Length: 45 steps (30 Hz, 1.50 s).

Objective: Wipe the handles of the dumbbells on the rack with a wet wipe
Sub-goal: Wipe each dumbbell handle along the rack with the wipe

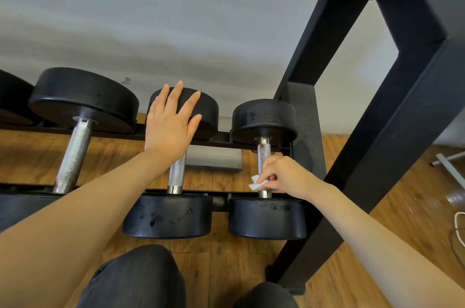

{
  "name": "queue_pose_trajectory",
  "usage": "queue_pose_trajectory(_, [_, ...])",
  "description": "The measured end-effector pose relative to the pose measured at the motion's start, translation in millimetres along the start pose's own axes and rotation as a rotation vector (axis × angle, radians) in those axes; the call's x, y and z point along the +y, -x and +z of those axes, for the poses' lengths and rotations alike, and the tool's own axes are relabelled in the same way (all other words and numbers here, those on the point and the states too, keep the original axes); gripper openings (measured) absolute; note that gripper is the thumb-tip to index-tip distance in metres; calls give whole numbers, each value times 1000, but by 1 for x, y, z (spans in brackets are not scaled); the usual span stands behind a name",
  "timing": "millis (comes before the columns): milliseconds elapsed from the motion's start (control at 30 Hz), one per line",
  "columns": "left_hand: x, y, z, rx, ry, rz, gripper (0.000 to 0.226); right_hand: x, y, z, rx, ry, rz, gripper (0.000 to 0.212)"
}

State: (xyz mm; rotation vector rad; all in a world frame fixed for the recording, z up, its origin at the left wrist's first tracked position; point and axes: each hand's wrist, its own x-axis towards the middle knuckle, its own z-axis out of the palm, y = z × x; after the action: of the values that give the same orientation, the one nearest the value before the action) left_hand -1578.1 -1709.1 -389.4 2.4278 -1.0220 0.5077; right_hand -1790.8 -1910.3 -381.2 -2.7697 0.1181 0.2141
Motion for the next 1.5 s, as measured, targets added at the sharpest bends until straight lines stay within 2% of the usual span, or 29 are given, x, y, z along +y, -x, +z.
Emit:
queue_pose_trajectory(100, [0, 0, 0, 0, 1, 1, 50, -1, 2, 3, -82, 0, -43, 14])
queue_pose_trajectory(267, [-1, 0, 1, 7, 6, 3, 50, 4, 4, 0, 21, -48, 20, 13])
queue_pose_trajectory(400, [0, 0, 1, 8, 4, 0, 50, 1, 7, 2, -74, -80, -4, 15])
queue_pose_trajectory(567, [0, 1, 1, 17, 6, 9, 50, 8, 5, -1, 57, -153, 50, 10])
queue_pose_trajectory(733, [0, 1, 0, 26, 1, 18, 50, 6, 3, -3, -78, -215, 73, 10])
queue_pose_trajectory(900, [0, 1, 1, 31, 1, 18, 49, 11, 6, -2, 37, -246, 95, 9])
queue_pose_trajectory(1067, [1, 1, -1, 25, 3, 10, 51, 14, 8, 0, -25, -259, 101, 9])
queue_pose_trajectory(1233, [1, 1, 0, 25, -3, 18, 50, 14, 9, -1, 48, -289, 137, 8])
queue_pose_trajectory(1367, [1, 1, 0, 30, -3, 22, 49, 14, 15, 1, -52, -292, 143, 9])
queue_pose_trajectory(1500, [1, 2, -1, 29, 4, 17, 49, 17, 13, 1, 48, -333, 189, 10])
